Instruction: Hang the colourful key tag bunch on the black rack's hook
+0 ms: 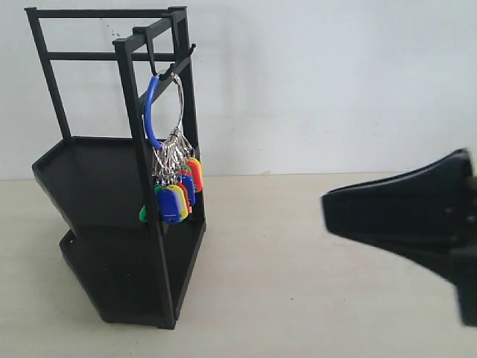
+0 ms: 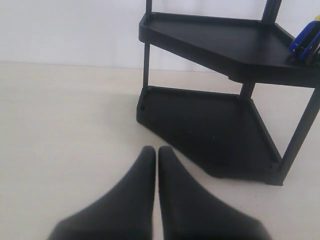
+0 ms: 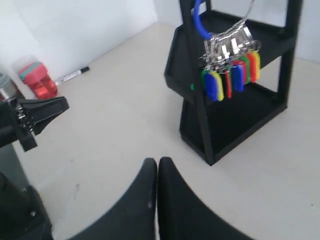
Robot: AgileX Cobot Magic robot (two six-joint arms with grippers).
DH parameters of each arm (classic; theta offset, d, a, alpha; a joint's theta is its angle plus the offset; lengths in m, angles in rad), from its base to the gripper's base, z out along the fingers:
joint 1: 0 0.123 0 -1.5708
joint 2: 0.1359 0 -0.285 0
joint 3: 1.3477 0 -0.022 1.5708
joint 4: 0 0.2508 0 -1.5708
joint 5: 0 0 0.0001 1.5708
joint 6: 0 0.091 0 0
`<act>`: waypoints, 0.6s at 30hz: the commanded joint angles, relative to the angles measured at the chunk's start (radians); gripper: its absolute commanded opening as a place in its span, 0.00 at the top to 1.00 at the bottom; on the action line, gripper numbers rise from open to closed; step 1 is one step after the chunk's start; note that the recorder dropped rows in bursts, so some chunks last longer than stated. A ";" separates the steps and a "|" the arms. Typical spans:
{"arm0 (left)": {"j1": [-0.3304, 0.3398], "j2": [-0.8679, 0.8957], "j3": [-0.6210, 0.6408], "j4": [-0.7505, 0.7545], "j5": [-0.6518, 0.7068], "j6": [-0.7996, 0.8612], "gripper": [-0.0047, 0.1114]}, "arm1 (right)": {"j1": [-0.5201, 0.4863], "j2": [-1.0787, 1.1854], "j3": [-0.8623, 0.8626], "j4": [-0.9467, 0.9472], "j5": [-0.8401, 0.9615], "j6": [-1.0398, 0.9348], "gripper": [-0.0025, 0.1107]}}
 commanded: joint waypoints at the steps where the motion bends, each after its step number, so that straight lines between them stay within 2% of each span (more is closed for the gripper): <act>1: 0.002 -0.002 0.003 0.005 -0.003 0.003 0.92 | -0.139 -0.139 0.083 -0.008 0.007 0.044 0.98; 9: 0.002 -0.002 0.003 0.005 -0.003 0.003 0.92 | -0.379 -0.449 0.353 -0.003 0.004 0.102 0.98; 13: 0.002 -0.002 0.003 0.005 -0.003 0.003 0.92 | -0.432 -0.577 0.457 -0.001 -0.040 0.105 0.98; 18: 0.002 -0.002 0.003 0.005 -0.003 0.003 0.92 | -0.441 -0.701 0.532 -0.001 -0.058 0.105 0.98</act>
